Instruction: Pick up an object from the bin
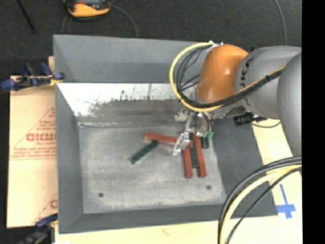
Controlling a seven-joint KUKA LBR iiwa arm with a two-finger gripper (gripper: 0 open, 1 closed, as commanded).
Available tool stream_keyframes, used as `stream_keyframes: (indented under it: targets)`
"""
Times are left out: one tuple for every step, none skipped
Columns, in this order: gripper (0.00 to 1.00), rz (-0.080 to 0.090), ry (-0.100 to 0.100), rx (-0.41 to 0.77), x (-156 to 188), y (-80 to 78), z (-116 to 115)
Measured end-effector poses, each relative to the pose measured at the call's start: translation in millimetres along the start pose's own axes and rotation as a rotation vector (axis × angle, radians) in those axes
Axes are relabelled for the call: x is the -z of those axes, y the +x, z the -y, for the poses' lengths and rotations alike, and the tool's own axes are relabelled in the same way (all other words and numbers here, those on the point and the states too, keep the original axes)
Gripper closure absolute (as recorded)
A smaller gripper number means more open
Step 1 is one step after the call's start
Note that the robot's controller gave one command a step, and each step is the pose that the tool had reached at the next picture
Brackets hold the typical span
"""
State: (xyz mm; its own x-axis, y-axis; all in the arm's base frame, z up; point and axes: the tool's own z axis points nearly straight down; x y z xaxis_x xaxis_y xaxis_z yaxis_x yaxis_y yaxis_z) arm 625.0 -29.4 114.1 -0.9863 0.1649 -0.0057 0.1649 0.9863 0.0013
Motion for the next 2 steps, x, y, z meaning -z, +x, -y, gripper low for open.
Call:
stream_keyframes:
  targets:
    - [0.0,-0.001,0.0,-0.14,-32.1,-1.0,4.3]
    - [1.0,-0.014,-0.003,-0.227,-34.6,0.9,1.0]
